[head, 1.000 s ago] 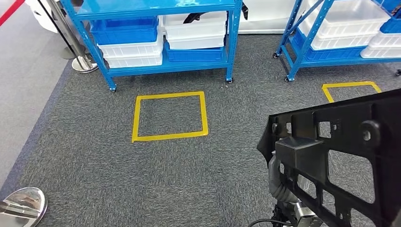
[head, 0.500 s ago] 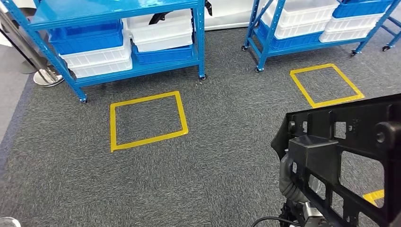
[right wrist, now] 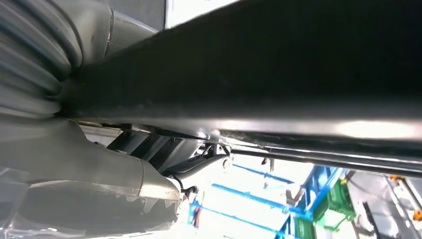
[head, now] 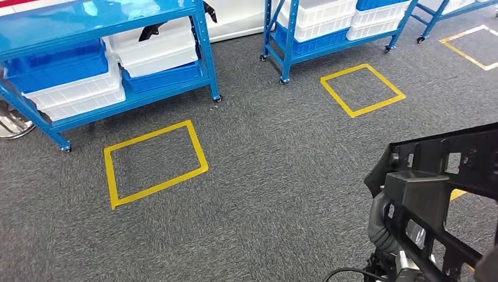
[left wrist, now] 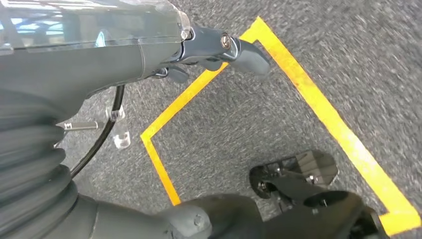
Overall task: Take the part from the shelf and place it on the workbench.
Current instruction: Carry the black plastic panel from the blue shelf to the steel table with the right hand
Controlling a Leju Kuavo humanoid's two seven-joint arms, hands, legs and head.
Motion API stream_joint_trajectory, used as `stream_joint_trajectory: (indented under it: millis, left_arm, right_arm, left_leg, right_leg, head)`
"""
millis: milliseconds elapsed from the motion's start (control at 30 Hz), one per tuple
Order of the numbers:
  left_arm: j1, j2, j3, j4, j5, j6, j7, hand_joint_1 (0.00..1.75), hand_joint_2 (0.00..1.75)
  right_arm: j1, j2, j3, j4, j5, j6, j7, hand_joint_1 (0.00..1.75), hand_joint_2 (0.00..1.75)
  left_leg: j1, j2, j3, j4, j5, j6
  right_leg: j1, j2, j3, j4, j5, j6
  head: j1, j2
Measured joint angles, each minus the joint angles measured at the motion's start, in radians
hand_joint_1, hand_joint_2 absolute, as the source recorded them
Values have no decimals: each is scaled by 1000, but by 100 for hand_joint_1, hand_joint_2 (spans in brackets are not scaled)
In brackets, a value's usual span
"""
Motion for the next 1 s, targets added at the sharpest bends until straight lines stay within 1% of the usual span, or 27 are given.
stream_joint_trajectory:
  millis: [33, 67, 133, 167, 200, 233, 267, 300, 333, 367, 400, 433, 467, 500, 533, 567, 633, 667, 700, 733, 767, 800, 833, 867, 900, 933, 1000]
  left_arm:
    - [0, 0, 0, 0, -1, 0, 0, 0, 175]
    - [0, 0, -1, 0, -3, 0, 1, 0, 175]
    - [3, 0, -1, 0, -4, -1, 1, 0, 175]
    - [4, 0, -1, 0, -5, -2, 1, 0, 175]
    - [5, 0, -1, 0, -5, -4, 1, 0, 175]
    - [6, 0, -1, 0, -5, -5, 1, 0, 175]
    - [6, 0, -1, 0, -5, -6, 0, 0, 175]
    - [6, 0, -1, 0, -5, -6, -1, 0, 175]
    - [7, 1, -1, 0, -5, -7, -2, 0, 175]
    - [8, 2, -1, 0, -5, -7, -3, 0, 175]
    - [8, 3, -1, 0, -5, -7, -4, 0, 175]
    - [8, 4, -1, 0, -5, -8, -4, 0, 175]
    - [6, 3, -1, 0, -5, -9, -4, 0, 175]
    - [5, 3, -1, 0, -6, -10, -5, 0, 175]
    - [4, 2, -1, 0, -7, -10, -6, 0, 175]
    - [4, 2, -1, 0, -8, -11, -6, 0, 175]
    - [7, 1, -1, 0, -11, -11, -7, 0, 175]
    - [8, 1, -1, 0, -11, -11, -7, 0, 175]
    - [8, 2, -1, 0, -12, -11, -7, 0, 175]
    - [8, 1, -1, 0, -12, -12, -8, 0, 175]
    - [8, 1, -1, 0, -12, -13, -8, 0, 175]
    - [8, 1, -1, 0, -12, -15, -9, 0, 175]
    - [7, 1, 0, 0, -11, -17, -11, 0, 175]
    - [7, 2, 0, 0, -11, -19, -12, 0, 175]
    - [6, 2, 0, 0, -10, -21, -14, 0, 175]
    - [5, 3, 0, 0, -10, -23, -15, 0, 175]
    - [1, 3, 0, 0, -8, -26, -15, 0, 175]
  right_arm:
    - [0, 0, -3, -1, 3, 0, 1, 175, 175]
    - [-1, 0, -4, -1, 5, -1, 2, 175, 175]
    - [-2, 2, -6, -2, 9, -2, 4, 175, 175]
    - [-2, 3, -7, -1, 10, -3, 4, 175, 175]
    - [-2, 4, -8, 0, 12, -4, 5, 175, 175]
    - [-1, 4, -10, 1, 13, -5, 5, 175, 175]
    - [-1, 4, -13, 2, 13, -6, 6, 175, 175]
    - [0, 4, -15, 3, 13, -6, 6, 175, 175]
    - [0, 4, -18, 3, 13, -7, 6, 175, 175]
    - [0, 4, -20, 3, 13, -7, 5, 175, 175]
    - [1, 4, -21, 3, 14, -8, 5, 175, 175]
    - [2, 4, -22, 3, 14, -8, 6, 175, 175]
    - [4, 4, -24, 3, 16, -9, 6, 175, 175]
    - [7, 5, -26, 3, 18, -11, 6, 175, 175]
    - [8, 5, -29, 3, 20, -12, 5, 175, 175]
    - [7, 5, -30, 3, 22, -15, 5, 175, 175]
    - [5, 5, -32, 4, 24, -17, 5, 175, 175]
    - [4, 6, -32, 5, 25, -18, 6, 175, 175]
    - [5, 6, -33, 7, 25, -18, 6, 175, 175]
    - [5, 6, -33, 8, 27, -19, 7, 175, 175]
    - [5, 6, -33, 9, 28, -19, 8, 175, 175]
    - [5, 6, -33, 9, 31, -19, 8, 175, 175]
    - [3, 6, -33, 9, 33, -19, 8, 175, 175]
    - [1, 6, -33, 10, 36, -19, 9, 175, 175]
    - [0, 6, -33, 10, 38, -20, 10, 175, 175]
    - [-2, 6, -33, 11, 40, -20, 11, 175, 175]
    - [-2, 6, -33, 11, 45, -21, 12, 175, 175]
  left_leg:
    - [3, -15, -4, 15, -15, -4]
    - [6, -39, -18, 49, -41, -8]
    - [9, -93, -72, 174, -116, -12]
    - [10, -104, -100, 239, -143, -12]
    - [9, -109, -119, 279, -151, -11]
    - [9, -111, -121, 282, -139, -7]
    - [7, -116, -105, 246, -108, 0]
    - [5, -129, -77, 182, -67, 9]
    - [3, -154, -47, 113, -35, 20]
    - [2, -177, -23, 56, -13, 29]
    - [0, -193, -10, 22, -3, 34]
    - [-2, -200, -6, 9, -4, 37]
    - [-4, -190, -3, 2, -1, 38]
    - [-2, -177, 1, -7, 5, 39]
    - [0, -163, 6, -19, 13, 42]
    - [3, -148, 11, -31, 20, 45]
    - [3, -119, 12, -42, 27, 50]
    - [3, -104, 10, -41, 27, 51]
    - [2, -90, 8, -40, 25, 50]
    - [3, -76, 7, -37, 24, 47]
    - [4, -63, 6, -33, 20, 43]
    - [6, -50, 6, -27, 15, 37]
    - [7, -40, 5, -20, 9, 30]
    - [6, -31, 4, -11, 1, 22]
    - [4, -23, 3, -4, -5, 15]
    - [3, -16, 4, -1, -8, 9]
    - [5, -5, 10, 0, -12, 0]
  right_leg:
    - [-1, 12, -2, -1, 4, -7]
    - [-2, 23, -6, -2, 7, -13]
    - [0, 46, -13, -2, 12, -21]
    - [3, 59, -16, -2, 14, -24]
    - [5, 73, -18, -2, 15, -25]
    - [9, 88, -19, -1, 17, -26]
    - [11, 103, -19, -1, 17, -27]
    - [14, 117, -17, -1, 18, -27]
    - [16, 129, -17, 0, 19, -25]
    - [16, 141, -18, 1, 21, -23]
    - [14, 152, -21, 2, 24, -18]
    - [11, 162, -25, 1, 27, -13]
    - [7, 174, -28, -1, 32, -5]
    - [5, 177, -30, -1, 34, 0]
    - [7, 164, -36, 7, 27, 5]
    - [10, 140, -48, 31, 10, 8]
    - [13, 82, -98, 133, -54, 13]
    - [10, 68, -125, 193, -83, 17]
    - [5, 60, -143, 234, -98, 21]
    - [1, 55, -144, 244, -95, 26]
    - [-4, 49, -124, 217, -74, 30]
    - [-8, 35, -85, 156, -44, 35]
    - [-8, 15, -47, 94, -23, 37]
    - [-8, -1, -17, 43, -8, 35]
    - [-6, -11, -1, 14, -3, 29]
    - [-2, -9, -1, 10, -7, 21]
    - [0, 11, -6, 9, -4, 6]
  head:
    - [0, 0]
    - [-1, 0]
    - [-2, 0]
    - [-2, 0]
    - [-2, 0]
    - [-2, 0]
    - [-2, 0]
    - [-2, 0]
    - [-1, 0]
    - [0, 0]
    - [0, 0]
    - [0, 0]
    - [-1, 0]
    - [-1, 0]
    - [0, 0]
    - [1, 0]
    - [4, 0]
    - [5, 0]
    - [5, 0]
    - [5, 0]
    - [5, 0]
    - [5, 0]
    - [6, 0]
    - [5, 0]
    - [4, 0]
    - [2, 0]
    - [0, 0]
